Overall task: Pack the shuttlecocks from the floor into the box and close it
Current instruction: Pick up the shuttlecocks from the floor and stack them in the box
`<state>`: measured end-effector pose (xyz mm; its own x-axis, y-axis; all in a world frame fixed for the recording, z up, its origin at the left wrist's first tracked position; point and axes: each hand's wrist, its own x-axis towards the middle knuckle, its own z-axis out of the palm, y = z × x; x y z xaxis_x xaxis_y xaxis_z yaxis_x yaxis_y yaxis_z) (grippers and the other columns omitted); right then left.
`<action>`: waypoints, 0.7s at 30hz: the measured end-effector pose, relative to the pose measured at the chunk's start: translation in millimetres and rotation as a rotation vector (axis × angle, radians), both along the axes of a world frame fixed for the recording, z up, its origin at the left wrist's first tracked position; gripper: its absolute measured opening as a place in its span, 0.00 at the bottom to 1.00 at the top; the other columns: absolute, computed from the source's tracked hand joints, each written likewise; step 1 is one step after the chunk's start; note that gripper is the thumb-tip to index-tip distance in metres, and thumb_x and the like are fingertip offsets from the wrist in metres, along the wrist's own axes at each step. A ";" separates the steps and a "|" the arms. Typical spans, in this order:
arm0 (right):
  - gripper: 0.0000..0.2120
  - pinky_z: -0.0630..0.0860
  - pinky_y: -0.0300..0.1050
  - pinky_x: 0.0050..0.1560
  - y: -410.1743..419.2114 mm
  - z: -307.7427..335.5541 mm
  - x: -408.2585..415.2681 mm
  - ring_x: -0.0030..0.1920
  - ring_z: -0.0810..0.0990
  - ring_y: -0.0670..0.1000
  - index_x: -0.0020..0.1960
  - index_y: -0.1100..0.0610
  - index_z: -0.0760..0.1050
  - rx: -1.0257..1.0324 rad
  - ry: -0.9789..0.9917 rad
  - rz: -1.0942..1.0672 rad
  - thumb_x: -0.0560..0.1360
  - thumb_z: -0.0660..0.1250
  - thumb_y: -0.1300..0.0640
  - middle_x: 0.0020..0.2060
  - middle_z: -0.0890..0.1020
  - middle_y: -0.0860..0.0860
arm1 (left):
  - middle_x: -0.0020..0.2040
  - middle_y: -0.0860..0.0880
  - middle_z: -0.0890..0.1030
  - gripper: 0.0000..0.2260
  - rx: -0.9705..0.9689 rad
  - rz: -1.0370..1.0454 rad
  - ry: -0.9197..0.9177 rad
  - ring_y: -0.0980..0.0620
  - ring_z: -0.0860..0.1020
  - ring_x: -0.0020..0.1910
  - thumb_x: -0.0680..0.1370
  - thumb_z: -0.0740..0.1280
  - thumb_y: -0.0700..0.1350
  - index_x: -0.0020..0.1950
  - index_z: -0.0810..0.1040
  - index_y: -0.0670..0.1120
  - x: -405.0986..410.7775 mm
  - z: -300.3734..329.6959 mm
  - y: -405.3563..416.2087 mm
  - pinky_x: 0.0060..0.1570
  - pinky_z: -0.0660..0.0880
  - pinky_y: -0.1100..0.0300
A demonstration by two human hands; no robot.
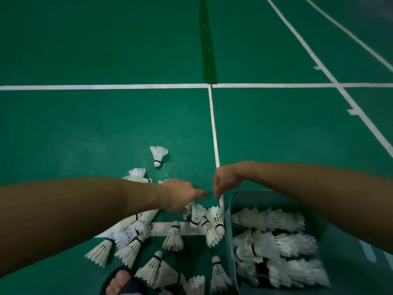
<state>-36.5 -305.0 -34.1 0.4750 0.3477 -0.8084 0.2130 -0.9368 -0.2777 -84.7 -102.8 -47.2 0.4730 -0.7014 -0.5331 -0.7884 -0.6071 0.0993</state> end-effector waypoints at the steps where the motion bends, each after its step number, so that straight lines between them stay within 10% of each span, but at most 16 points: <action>1: 0.07 0.79 0.48 0.48 -0.2 -8.1 -0.7 0.36 0.77 0.48 0.46 0.52 0.83 -0.041 0.041 0.006 0.74 0.76 0.49 0.36 0.80 0.46 | 0.57 0.47 0.83 0.35 -0.014 -0.038 0.000 0.46 0.83 0.49 0.77 0.77 0.48 0.78 0.61 0.55 1.5 -5.2 -0.7 0.49 0.82 0.48; 8: 0.10 0.73 0.55 0.71 -0.2 -38.2 -3.5 0.64 0.80 0.53 0.53 0.50 0.87 -0.006 0.212 0.023 0.73 0.78 0.52 0.60 0.85 0.49 | 0.60 0.48 0.81 0.36 -0.019 -0.211 0.044 0.44 0.81 0.59 0.75 0.78 0.48 0.78 0.63 0.57 4.2 -38.7 5.7 0.59 0.77 0.47; 16: 0.15 0.77 0.32 0.36 1.5 -41.9 0.9 0.52 0.84 0.48 0.59 0.59 0.85 0.109 0.266 -0.061 0.72 0.78 0.63 0.45 0.86 0.45 | 0.53 0.51 0.86 0.19 -0.151 -0.047 0.065 0.50 0.85 0.49 0.81 0.70 0.41 0.71 0.76 0.54 10.4 -50.5 8.2 0.47 0.80 0.56; 21: 0.14 0.81 0.42 0.43 -1.2 -32.5 5.7 0.54 0.85 0.50 0.55 0.59 0.86 0.172 0.199 -0.134 0.70 0.80 0.62 0.42 0.86 0.44 | 0.54 0.54 0.87 0.15 -0.198 0.030 0.041 0.54 0.85 0.50 0.81 0.71 0.42 0.66 0.82 0.52 18.0 -33.3 13.4 0.44 0.75 0.63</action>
